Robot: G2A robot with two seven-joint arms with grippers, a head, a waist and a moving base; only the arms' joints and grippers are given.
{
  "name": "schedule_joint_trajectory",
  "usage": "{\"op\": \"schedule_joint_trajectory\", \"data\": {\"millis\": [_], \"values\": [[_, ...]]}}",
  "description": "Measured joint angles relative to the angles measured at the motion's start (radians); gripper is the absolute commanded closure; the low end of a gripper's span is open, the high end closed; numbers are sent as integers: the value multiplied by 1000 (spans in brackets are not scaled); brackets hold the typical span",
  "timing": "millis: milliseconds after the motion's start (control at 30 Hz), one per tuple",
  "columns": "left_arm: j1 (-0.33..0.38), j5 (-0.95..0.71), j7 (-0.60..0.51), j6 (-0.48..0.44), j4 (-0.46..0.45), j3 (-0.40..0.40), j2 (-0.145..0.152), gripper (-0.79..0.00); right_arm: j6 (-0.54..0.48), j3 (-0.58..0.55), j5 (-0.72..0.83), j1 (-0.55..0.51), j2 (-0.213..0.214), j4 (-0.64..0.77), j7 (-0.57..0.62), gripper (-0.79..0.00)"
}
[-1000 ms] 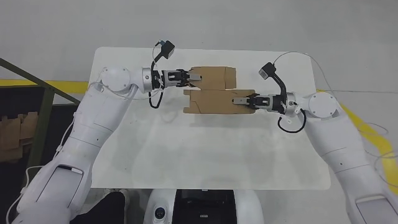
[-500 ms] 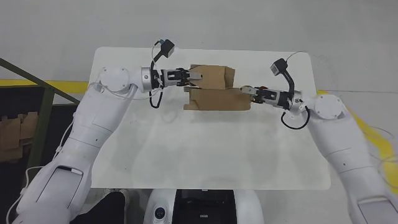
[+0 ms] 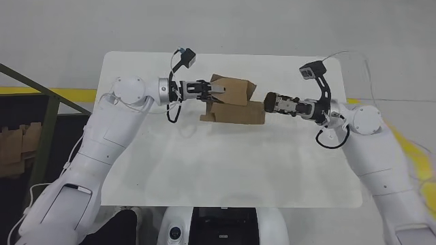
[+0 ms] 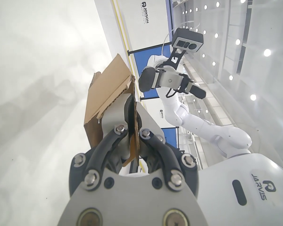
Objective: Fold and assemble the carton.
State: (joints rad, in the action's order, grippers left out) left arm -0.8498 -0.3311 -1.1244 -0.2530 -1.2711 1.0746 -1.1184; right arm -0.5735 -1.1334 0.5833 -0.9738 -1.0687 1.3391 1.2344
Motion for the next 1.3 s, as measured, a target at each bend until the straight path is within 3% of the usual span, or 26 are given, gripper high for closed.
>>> {"op": "schedule_joint_trajectory", "data": {"millis": [500,1300], "values": [[-3,-45,-74,7,-22,-4,2,0,-6,134,16,92,-38,-102,7,-785],[-13,-81,-97,-2,-41,0,5,0,1,231,150,148,-81,-195,14,-785]]}}
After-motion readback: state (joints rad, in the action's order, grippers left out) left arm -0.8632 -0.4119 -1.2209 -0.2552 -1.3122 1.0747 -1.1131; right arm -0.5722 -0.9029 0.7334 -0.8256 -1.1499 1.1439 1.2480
